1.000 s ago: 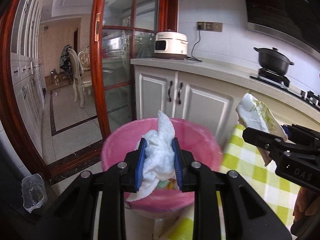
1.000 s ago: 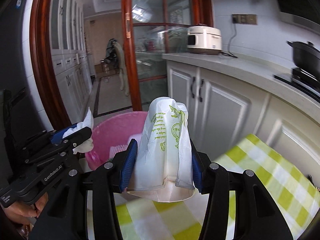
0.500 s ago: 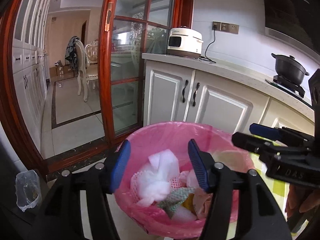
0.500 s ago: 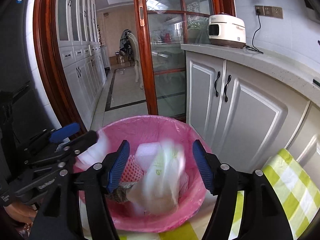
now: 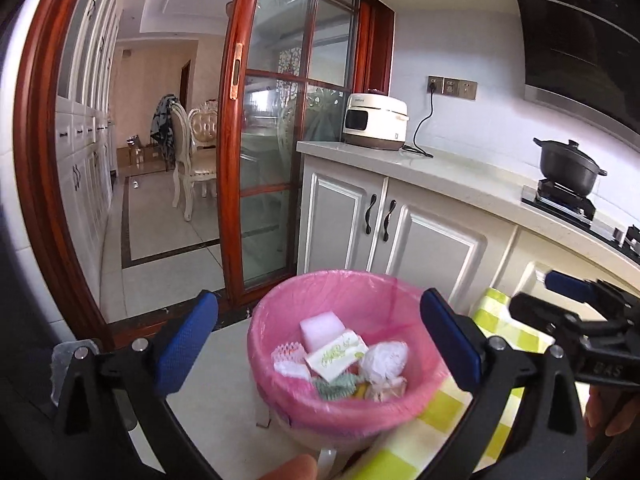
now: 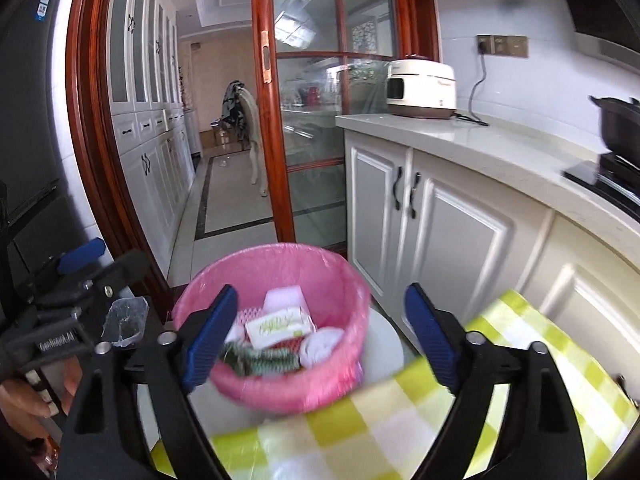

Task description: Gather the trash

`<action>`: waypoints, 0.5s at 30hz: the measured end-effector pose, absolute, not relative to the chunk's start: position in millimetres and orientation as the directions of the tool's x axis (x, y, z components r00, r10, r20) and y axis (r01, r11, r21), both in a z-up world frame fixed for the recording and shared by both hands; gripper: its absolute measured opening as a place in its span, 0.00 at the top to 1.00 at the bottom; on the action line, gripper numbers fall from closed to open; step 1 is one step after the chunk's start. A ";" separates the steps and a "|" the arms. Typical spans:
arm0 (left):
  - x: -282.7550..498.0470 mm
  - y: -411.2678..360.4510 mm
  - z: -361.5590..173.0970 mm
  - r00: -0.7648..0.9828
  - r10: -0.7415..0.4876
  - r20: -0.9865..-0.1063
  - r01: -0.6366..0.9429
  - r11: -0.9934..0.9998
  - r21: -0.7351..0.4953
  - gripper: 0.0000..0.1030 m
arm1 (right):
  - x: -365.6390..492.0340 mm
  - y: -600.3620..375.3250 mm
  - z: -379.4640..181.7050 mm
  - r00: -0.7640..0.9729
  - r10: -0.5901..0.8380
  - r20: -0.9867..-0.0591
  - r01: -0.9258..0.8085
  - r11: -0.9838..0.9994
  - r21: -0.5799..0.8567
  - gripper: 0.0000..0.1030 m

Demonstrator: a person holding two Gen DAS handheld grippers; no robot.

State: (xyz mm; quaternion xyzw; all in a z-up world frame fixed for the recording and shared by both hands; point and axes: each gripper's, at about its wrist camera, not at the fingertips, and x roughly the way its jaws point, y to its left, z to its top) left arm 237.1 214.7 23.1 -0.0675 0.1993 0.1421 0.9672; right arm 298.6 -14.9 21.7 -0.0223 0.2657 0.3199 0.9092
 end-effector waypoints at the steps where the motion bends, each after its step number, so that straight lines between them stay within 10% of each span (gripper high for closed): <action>1: 228.1 209.9 26.5 0.878 0.250 -0.409 -0.303 0.951 -0.070 0.05 | 289.4 -22.7 24.3 0.653 0.567 -0.501 -0.591 0.796 0.131 0.18; 15: 124.6 133.3 42.6 0.854 0.296 -0.428 -0.326 0.945 0.005 0.05 | 197.4 -86.7 34.7 0.657 0.542 -0.524 -0.572 0.811 0.122 0.18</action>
